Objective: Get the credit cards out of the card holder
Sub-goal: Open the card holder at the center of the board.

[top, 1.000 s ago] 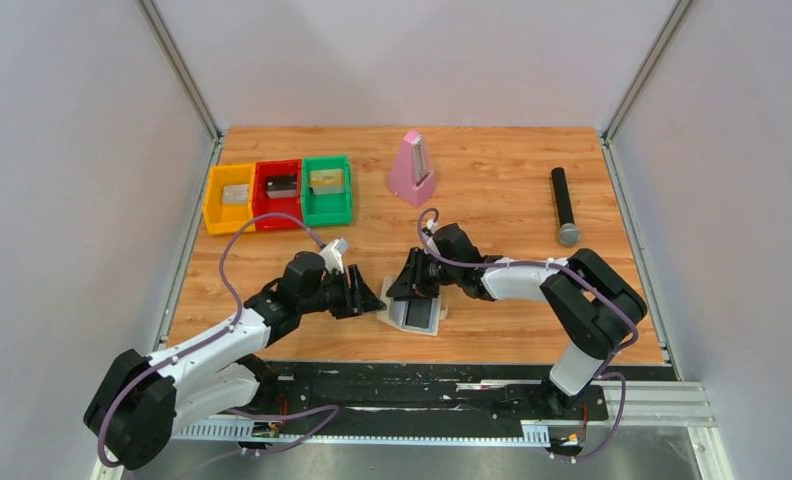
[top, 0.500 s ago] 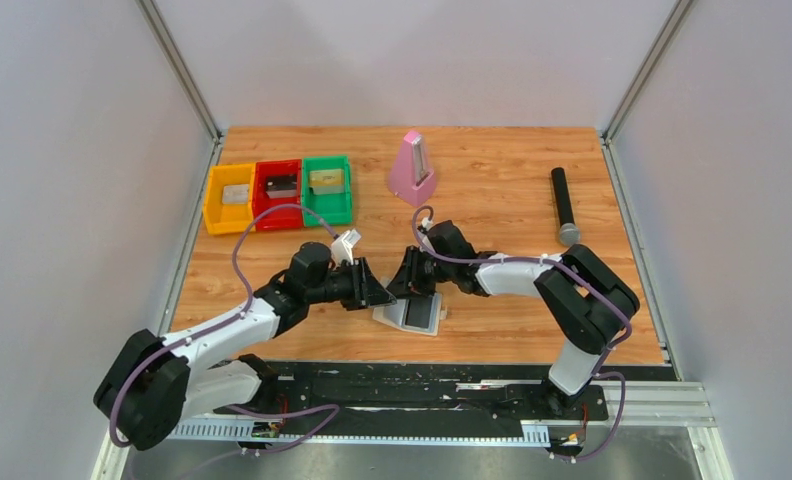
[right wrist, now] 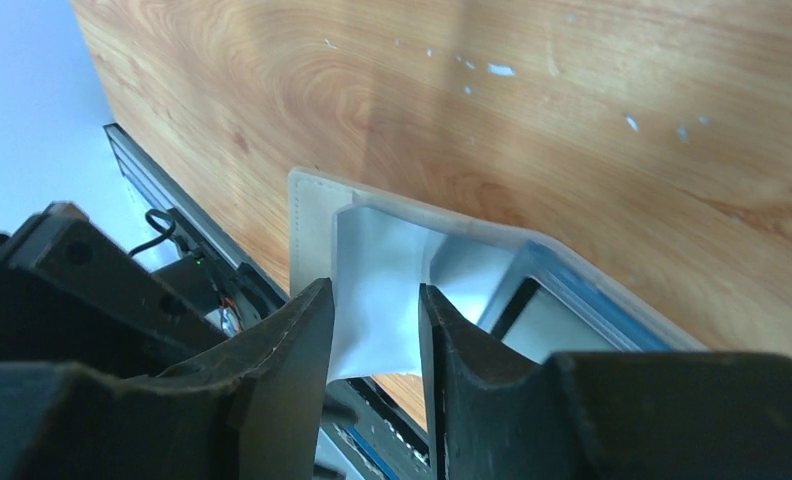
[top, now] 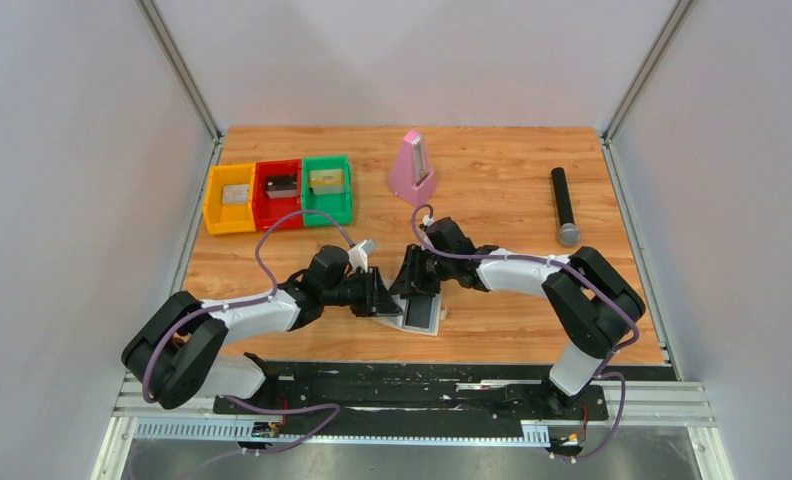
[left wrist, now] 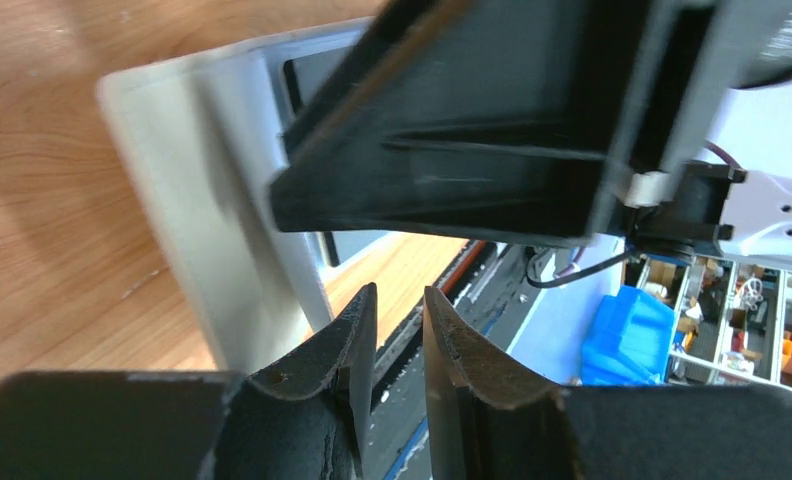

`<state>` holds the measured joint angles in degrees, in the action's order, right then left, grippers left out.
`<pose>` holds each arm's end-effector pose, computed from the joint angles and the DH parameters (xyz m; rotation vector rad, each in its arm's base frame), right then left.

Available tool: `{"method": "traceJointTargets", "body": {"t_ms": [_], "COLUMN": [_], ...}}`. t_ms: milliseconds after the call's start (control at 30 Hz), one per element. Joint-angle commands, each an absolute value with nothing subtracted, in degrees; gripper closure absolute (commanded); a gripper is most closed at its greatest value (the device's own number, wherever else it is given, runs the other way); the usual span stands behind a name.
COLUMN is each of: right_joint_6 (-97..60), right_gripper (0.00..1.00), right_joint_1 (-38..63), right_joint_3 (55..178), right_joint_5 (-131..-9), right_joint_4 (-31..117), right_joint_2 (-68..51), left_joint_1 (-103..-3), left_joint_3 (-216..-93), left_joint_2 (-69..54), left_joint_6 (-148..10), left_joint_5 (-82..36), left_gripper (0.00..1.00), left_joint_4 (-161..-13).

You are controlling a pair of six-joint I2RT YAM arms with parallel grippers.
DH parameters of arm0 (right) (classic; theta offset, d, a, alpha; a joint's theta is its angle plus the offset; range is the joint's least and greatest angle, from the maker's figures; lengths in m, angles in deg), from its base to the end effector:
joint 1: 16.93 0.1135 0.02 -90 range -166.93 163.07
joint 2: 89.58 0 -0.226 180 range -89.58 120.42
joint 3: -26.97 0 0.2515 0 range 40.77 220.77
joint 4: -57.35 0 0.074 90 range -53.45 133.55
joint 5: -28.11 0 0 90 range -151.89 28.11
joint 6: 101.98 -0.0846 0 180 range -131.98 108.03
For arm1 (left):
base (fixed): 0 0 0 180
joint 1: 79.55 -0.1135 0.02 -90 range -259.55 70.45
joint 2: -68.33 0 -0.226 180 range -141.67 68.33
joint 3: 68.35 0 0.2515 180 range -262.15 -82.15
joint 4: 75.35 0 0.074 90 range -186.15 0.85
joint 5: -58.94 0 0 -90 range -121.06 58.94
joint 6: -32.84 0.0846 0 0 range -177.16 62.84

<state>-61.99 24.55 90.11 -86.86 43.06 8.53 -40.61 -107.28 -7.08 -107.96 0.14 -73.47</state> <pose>0.2433 0.2628 0.0789 -0.0207 2.7274 1.1430 0.1947 -0.2137 0.0996 0.1041 2.4749 -1.3928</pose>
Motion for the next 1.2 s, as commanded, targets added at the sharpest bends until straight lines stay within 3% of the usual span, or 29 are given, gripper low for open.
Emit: {"method": "traceJointTargets", "body": {"t_ms": [0,300,733,1167], "right_joint_6": [-58.4,-58.2,-58.1,-52.2], "right_gripper": [0.62,0.73,0.72,0.78], "right_joint_1": [24.1,23.9,23.9,23.9], "right_joint_3": [91.1,85.6,79.6,80.1], "right_joint_5": [-83.1,-79.7,-73.9,-72.4], "right_joint_4": [37.3,33.7,32.8,34.8], "right_joint_2": [2.3,-4.7,-5.9,-2.3], "left_joint_1": [-40.3,-40.4,-40.4,-40.4], "left_joint_3": [-107.7,-107.8,-107.9,-112.6], "left_joint_2": [-9.0,-10.4,-13.9,-21.0], "left_joint_6": [-105.6,-105.8,-106.9,-106.8], "left_joint_5": [-2.6,-4.1,-4.0,-2.2], "left_gripper": [0.69,0.69,0.66,0.59], "left_joint_4": [-72.4,-72.5,-71.0,-66.8]}}
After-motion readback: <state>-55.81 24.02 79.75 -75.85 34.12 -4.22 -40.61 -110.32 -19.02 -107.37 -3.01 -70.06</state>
